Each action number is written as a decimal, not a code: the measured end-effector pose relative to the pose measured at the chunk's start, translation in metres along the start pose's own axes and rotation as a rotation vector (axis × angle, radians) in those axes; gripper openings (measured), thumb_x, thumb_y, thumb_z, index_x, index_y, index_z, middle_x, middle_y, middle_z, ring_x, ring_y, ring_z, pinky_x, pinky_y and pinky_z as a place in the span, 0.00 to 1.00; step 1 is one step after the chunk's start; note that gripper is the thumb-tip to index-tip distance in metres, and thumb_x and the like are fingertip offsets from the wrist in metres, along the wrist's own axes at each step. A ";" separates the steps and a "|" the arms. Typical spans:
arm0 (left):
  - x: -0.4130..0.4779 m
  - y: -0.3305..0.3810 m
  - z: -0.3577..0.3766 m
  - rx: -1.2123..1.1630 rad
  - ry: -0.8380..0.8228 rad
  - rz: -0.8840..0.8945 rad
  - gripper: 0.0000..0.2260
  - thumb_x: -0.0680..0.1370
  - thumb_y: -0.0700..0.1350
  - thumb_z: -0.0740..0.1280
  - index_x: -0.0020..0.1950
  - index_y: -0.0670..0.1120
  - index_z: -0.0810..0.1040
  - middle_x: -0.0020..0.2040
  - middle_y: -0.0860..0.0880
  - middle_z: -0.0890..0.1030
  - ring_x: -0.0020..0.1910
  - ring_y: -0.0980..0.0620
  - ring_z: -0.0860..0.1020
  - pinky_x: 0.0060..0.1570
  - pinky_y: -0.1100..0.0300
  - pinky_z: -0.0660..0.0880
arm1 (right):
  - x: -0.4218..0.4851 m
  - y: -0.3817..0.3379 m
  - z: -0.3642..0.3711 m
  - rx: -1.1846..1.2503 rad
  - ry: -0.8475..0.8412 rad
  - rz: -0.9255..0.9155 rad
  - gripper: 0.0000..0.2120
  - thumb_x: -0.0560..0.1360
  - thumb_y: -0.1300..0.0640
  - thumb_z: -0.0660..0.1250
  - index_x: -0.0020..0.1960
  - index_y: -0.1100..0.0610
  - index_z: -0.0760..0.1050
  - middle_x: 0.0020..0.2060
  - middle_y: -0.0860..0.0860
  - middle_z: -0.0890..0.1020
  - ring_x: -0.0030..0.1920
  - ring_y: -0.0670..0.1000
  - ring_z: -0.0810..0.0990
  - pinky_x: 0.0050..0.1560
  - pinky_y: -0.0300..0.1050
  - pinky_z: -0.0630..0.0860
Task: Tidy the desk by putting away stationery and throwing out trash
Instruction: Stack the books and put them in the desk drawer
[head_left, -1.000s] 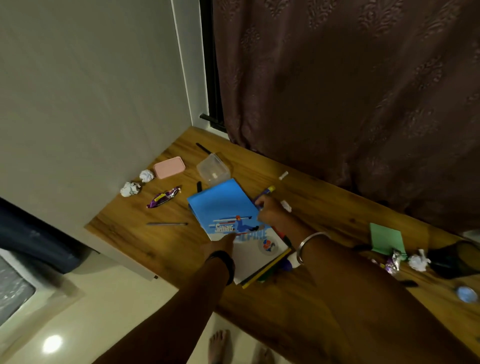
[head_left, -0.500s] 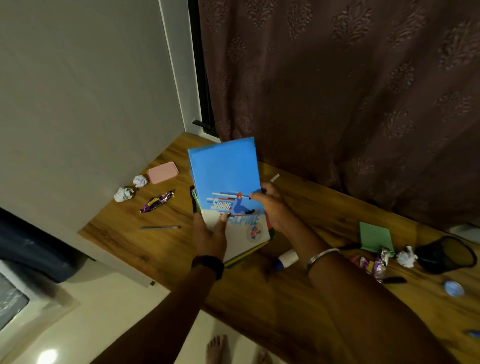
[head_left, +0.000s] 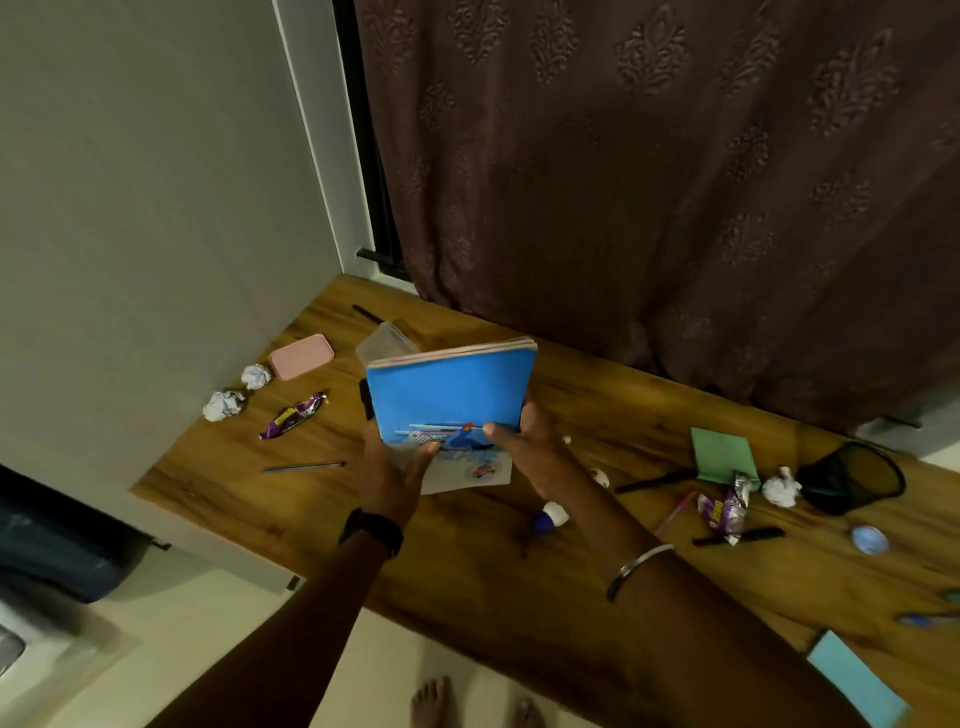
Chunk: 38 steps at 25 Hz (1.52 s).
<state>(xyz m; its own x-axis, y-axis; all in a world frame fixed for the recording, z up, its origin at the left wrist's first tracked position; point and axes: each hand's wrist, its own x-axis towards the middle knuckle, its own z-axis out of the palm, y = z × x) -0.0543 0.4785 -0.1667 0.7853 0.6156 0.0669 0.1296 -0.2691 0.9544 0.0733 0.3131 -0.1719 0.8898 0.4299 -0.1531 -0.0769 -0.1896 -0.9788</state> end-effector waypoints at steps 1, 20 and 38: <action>-0.002 -0.001 0.001 -0.022 -0.031 -0.017 0.26 0.75 0.38 0.75 0.69 0.39 0.67 0.59 0.52 0.74 0.52 0.78 0.75 0.43 0.80 0.72 | -0.002 0.003 0.002 -0.021 0.009 0.035 0.21 0.74 0.55 0.75 0.64 0.48 0.72 0.61 0.55 0.82 0.61 0.55 0.83 0.60 0.62 0.82; -0.061 0.091 0.057 -0.498 -0.473 -0.019 0.16 0.82 0.41 0.67 0.69 0.41 0.73 0.62 0.40 0.83 0.59 0.39 0.83 0.55 0.41 0.81 | -0.135 -0.030 -0.105 0.143 0.296 -0.131 0.17 0.82 0.56 0.69 0.69 0.56 0.73 0.59 0.56 0.86 0.54 0.58 0.87 0.55 0.62 0.84; -0.419 0.138 0.242 -0.430 -0.720 -0.231 0.17 0.79 0.43 0.71 0.66 0.42 0.75 0.58 0.39 0.84 0.56 0.32 0.83 0.55 0.32 0.79 | -0.496 0.092 -0.329 0.333 0.542 -0.037 0.19 0.81 0.59 0.69 0.71 0.59 0.73 0.60 0.58 0.85 0.57 0.63 0.86 0.57 0.67 0.82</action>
<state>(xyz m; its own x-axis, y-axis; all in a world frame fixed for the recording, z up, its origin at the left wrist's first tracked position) -0.2183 0.0042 -0.1338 0.9784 -0.0372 -0.2032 0.2065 0.1977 0.9583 -0.2276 -0.2078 -0.1415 0.9891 -0.0937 -0.1134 -0.0998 0.1388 -0.9853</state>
